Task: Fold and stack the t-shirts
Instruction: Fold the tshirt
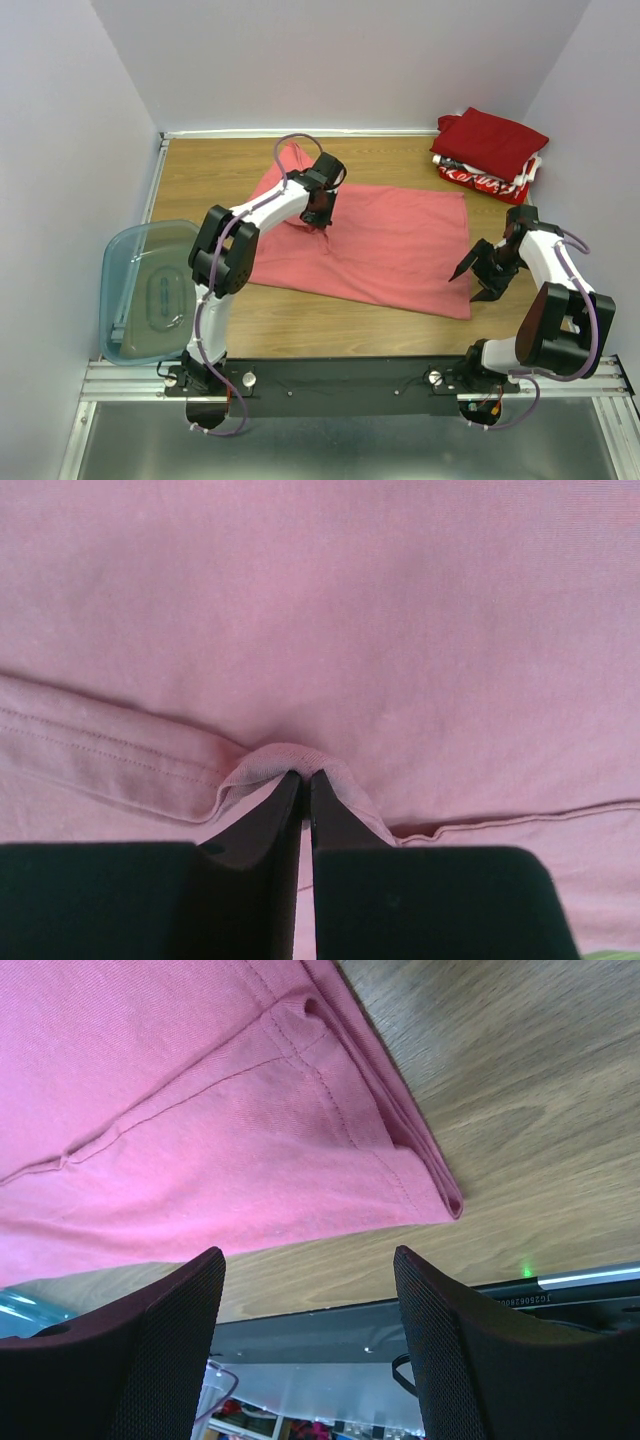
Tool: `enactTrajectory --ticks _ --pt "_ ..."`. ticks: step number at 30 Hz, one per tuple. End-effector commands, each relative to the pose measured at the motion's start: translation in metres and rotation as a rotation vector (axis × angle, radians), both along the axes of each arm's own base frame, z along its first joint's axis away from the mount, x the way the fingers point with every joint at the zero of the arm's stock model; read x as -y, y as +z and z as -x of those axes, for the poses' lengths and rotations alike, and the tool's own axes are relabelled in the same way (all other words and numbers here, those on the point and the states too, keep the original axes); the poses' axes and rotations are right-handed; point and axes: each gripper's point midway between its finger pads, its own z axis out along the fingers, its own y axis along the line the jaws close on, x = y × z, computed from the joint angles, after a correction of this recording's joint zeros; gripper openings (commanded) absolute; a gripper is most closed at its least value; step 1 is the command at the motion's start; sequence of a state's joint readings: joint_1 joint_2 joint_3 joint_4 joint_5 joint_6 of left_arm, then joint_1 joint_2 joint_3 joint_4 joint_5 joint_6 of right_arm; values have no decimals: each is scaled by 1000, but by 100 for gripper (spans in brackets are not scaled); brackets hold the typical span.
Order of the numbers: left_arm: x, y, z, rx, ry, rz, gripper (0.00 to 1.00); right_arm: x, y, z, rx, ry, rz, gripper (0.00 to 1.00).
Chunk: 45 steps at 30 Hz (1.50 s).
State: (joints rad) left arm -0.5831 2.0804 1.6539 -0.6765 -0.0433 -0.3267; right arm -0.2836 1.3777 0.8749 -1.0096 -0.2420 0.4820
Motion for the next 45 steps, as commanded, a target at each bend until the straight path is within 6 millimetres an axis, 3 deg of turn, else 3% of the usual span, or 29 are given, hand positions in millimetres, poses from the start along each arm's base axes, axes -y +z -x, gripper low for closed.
enactTrajectory --ticks 1,12,21,27,30,33,39,42,45 --pt "9 -1 -3 -3 -66 8 12 -2 0 -3 20 -19 -16 75" --pt "20 -3 -4 -4 -122 -11 18 -2 -1 -4 15 -18 -19 76" --pt "34 3 -3 -12 -148 30 32 -2 -3 -4 12 -9 -22 76" --pt "57 16 3 -38 -164 157 33 -2 -4 -2 8 -5 -25 76" --pt "78 23 13 -83 -188 282 33 -2 -4 -1 11 -3 -24 76" --pt "83 31 11 -74 -178 320 33 -1 -3 -3 19 -2 -18 76" --pt "70 67 -14 -20 -94 423 34 10 7 -22 68 17 30 77" --pt "41 76 -36 38 -11 394 36 22 19 -43 119 27 75 78" --pt "10 73 -50 61 59 360 36 27 28 -63 159 33 82 78"
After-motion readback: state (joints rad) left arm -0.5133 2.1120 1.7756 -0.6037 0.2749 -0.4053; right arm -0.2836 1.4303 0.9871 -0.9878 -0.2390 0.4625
